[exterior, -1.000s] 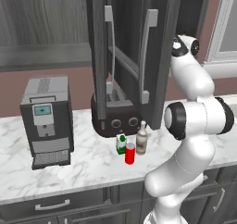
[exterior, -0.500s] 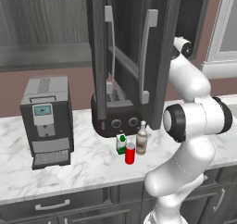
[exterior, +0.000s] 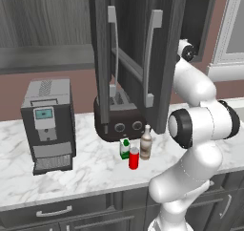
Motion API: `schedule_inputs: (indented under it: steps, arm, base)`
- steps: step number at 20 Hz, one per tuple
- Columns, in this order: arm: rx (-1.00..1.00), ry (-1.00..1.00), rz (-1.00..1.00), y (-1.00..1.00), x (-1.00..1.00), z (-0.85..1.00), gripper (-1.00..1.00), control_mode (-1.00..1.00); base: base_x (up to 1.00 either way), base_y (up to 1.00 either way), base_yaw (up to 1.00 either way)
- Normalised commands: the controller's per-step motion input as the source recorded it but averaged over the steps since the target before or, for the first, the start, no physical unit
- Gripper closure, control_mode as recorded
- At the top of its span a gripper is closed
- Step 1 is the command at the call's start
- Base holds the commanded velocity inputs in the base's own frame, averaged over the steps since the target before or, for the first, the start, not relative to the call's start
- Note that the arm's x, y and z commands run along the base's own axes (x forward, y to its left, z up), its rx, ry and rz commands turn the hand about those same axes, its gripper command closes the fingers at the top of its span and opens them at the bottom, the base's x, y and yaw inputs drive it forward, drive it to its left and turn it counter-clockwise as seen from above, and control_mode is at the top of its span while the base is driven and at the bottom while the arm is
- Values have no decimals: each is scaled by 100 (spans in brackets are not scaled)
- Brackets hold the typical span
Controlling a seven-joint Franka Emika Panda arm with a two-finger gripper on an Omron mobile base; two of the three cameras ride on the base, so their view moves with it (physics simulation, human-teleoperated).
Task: Sort all alcoholic drinks to one cabinet, and non-alcoholic drinks to the other.
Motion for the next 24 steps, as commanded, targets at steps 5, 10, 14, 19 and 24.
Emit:
schedule_inputs:
  steps: [5,10,14,19,24]
  arm:
    - [0,0,0,-16,0,-21,-100,-100]
    - [0,0,0,-33,-5,-14,-100,-100]
    - [0,0,0,-29,-13,-3,-100,-100]
    - [0,0,0,-34,-66,0,-100,-100]
    - [0,-3,3,-18,-99,0,-100,-100]
  base:
    - [0,0,0]
    - [0,0,0]
    - [0,0,0]
    - [0,0,0]
    - [0,0,0]
